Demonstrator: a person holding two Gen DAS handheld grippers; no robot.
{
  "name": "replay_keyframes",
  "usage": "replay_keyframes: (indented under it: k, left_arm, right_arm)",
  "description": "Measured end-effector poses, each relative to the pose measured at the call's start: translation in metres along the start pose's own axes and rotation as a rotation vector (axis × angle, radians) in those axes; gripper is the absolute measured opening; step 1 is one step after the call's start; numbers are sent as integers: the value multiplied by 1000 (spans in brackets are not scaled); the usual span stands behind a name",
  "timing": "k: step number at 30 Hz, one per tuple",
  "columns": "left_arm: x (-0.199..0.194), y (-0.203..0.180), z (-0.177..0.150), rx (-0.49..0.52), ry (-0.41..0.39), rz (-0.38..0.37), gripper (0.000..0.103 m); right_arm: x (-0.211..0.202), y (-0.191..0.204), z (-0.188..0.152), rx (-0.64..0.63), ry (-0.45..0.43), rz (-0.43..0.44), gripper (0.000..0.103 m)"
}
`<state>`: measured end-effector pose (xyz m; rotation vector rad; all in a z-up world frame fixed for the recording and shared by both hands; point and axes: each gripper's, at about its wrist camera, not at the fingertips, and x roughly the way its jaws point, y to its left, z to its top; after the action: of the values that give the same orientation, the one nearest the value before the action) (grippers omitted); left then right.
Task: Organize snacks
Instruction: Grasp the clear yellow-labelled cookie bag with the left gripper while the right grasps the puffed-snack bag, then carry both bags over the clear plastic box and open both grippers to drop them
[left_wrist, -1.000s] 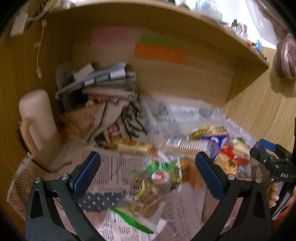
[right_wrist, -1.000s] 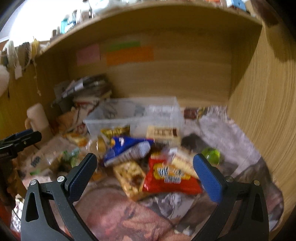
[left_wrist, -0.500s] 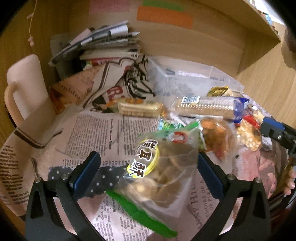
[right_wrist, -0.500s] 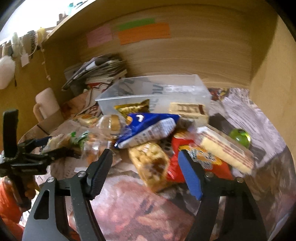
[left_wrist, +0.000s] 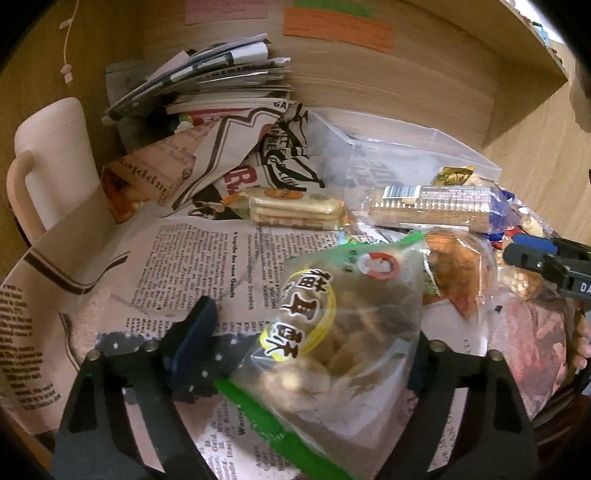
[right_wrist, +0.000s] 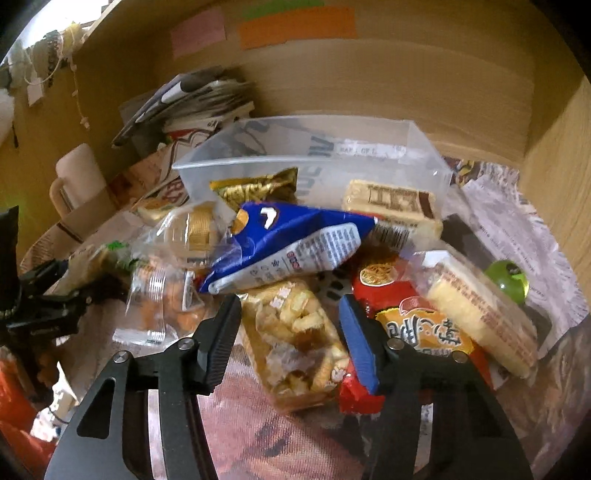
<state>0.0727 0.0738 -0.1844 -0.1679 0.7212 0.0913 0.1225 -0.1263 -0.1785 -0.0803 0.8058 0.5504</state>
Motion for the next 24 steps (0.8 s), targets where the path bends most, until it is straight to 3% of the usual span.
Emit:
replay_keyframes:
  k: [5,8,13,18,24]
  left_arm:
    - [0,4,0,-6,-3,27,54]
    - [-2,8,3,-18,2,3,49]
    - [-4,9,6,-29,3,-26,46]
    - [-12,5,10,-19,-30,-23,46]
    - [-22,4,16,-27,-60,-29,46]
  right_arm:
    - [0,2,-3,-10,24,0,57]
    - [3,7,-5,-39,36,-13,61]
    - [13,10,-4,-72,60,-20,62]
    - [19,5,-1,-13,75,0,45]
    - [3,0,-6,82,62,72,43]
